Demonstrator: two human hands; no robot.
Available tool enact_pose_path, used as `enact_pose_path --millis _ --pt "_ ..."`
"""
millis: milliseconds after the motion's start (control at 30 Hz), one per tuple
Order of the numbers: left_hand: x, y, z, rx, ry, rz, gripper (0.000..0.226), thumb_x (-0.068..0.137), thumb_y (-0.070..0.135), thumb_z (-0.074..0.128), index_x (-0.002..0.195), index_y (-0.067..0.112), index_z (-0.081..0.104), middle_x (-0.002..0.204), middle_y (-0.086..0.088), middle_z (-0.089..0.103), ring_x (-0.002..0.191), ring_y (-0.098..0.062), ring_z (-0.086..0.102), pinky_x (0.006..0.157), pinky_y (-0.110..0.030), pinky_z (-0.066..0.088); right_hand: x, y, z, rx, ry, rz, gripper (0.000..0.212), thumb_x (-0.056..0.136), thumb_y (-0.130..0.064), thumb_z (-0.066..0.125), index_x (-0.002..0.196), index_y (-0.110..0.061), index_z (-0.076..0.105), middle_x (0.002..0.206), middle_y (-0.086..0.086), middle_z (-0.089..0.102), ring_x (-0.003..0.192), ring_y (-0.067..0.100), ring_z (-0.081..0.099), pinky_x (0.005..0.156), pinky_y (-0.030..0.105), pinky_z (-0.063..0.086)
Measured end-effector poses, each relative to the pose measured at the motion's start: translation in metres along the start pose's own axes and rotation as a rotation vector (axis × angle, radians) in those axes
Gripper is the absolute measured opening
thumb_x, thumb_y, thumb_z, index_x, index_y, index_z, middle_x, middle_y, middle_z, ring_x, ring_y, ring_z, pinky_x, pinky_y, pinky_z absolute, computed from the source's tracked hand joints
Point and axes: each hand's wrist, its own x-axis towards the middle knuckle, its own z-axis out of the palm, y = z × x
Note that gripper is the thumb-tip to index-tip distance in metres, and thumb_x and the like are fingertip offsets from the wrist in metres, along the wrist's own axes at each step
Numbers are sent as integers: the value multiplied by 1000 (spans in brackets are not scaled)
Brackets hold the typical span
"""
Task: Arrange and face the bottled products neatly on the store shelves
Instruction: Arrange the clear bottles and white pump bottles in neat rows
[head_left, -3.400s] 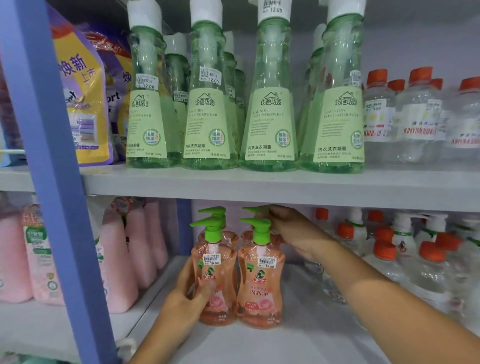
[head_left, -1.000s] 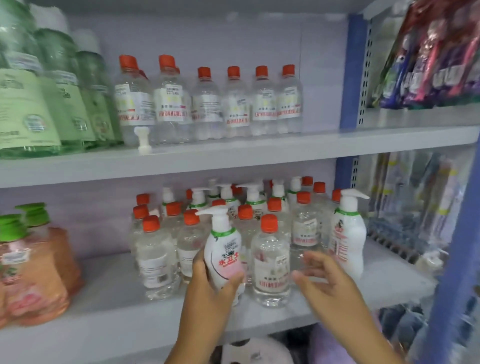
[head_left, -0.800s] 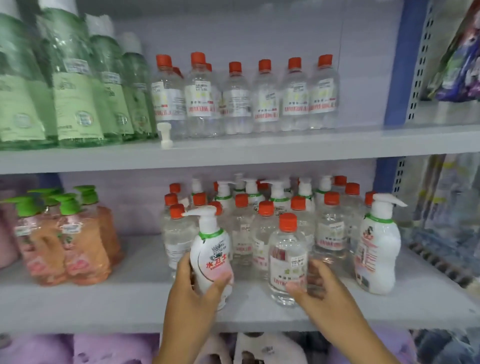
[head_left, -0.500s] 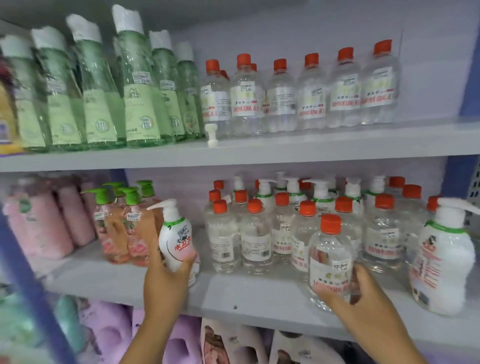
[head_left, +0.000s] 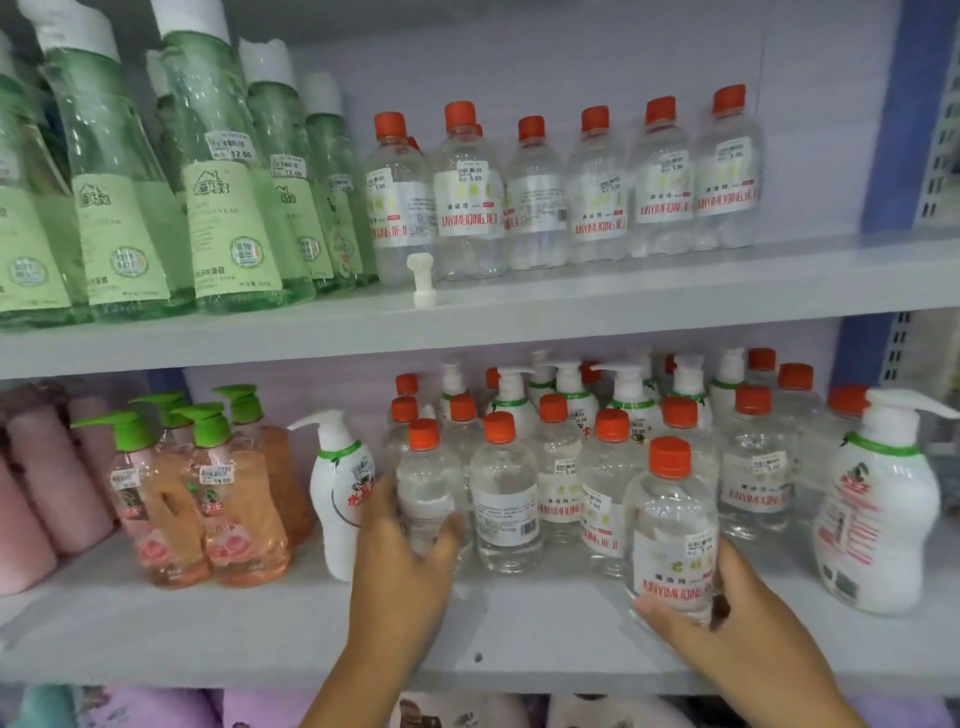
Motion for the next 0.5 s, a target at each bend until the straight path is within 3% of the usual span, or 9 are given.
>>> enact_pose_path --millis 100,200,267,400,500 --pt "5 -10 9 -60 -59 -56 81 81 21 83 139 50 34 127 17 63 115 -3 63 96 -35 53 -5 -6 0 -11 -27 -26 79 66 -62 82 123 -73 30 113 -41 63 102 -17 59 90 21 47" --pt "7 -19 10 -41 -73 -81 81 77 29 86 140 42 37 126 17 64 114 -4 63 100 -41 54 -13 -13 12 -11 -66 -36 79 68 -63 80 123 -77 25 112 -52 56 99 -26 56 89 16 47" --pt "6 -18 6 -35 -98 -97 76 74 38 87 134 40 41 122 17 65 111 -3 64 97 -41 55 -16 -18 22 24 -94 -52 81 70 -57 83 129 -72 30 117 -45 60 104 -20 60 94 21 50" --pt "-14 -13 -9 -69 -184 -143 74 63 44 92 123 46 48 110 19 70 94 7 67 80 -24 53 -21 -31 33 114 -129 -32 76 68 -40 90 126 -57 44 116 -31 69 106 -8 67 97 29 55" --pt "-30 -1 -19 -113 -277 -202 73 48 47 96 108 50 54 97 19 74 83 4 70 78 -27 55 -21 -33 31 93 -105 -39 77 67 -37 92 125 -54 45 113 -30 70 103 -6 68 93 26 56"
